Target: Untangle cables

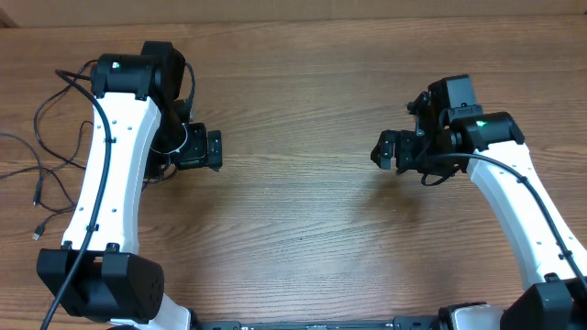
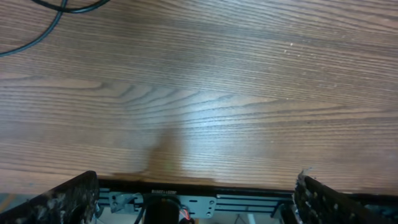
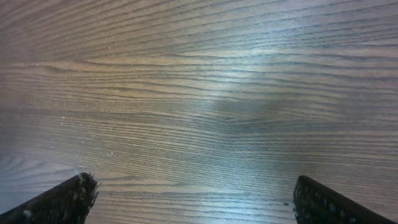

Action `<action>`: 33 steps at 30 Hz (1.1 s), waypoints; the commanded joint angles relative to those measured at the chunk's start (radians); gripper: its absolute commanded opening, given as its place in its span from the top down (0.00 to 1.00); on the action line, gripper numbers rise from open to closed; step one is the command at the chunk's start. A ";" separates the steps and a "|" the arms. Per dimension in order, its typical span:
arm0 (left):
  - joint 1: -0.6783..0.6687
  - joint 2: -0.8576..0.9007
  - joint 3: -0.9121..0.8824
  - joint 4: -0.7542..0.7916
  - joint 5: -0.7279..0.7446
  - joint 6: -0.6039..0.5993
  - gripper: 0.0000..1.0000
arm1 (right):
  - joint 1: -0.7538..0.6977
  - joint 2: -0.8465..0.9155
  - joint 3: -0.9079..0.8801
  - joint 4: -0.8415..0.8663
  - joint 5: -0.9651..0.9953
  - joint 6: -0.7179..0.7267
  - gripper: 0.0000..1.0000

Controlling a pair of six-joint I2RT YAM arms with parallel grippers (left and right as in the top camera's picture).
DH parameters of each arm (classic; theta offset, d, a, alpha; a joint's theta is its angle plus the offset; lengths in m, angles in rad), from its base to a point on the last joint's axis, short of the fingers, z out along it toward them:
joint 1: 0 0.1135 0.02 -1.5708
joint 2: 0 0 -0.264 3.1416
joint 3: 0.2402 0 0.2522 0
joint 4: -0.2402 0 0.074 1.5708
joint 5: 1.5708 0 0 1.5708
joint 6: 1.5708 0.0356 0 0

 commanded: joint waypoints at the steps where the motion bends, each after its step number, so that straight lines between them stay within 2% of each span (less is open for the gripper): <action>1: -0.006 -0.021 -0.005 -0.005 -0.034 -0.022 0.00 | -0.040 -0.034 0.019 -0.021 0.011 0.029 0.00; 10: -0.006 -0.241 -0.172 0.154 -0.034 -0.022 0.00 | -0.126 -0.094 0.019 -0.066 0.012 0.009 0.00; 17: -0.006 -0.555 -0.402 0.369 -0.041 -0.013 0.00 | -0.128 -0.227 -0.032 -0.029 0.082 0.007 0.00; 23: -0.006 -0.892 -0.584 0.539 -0.045 0.008 0.00 | -0.128 -0.455 -0.177 0.068 0.083 -0.007 0.00; 28: -0.006 -1.055 -0.628 0.561 -0.061 0.008 0.00 | -0.128 -0.641 -0.261 0.101 0.135 -0.012 0.00; 33: -0.005 -1.095 -0.628 0.545 -0.061 0.008 0.00 | -0.129 -0.731 -0.270 0.095 0.164 -0.013 0.00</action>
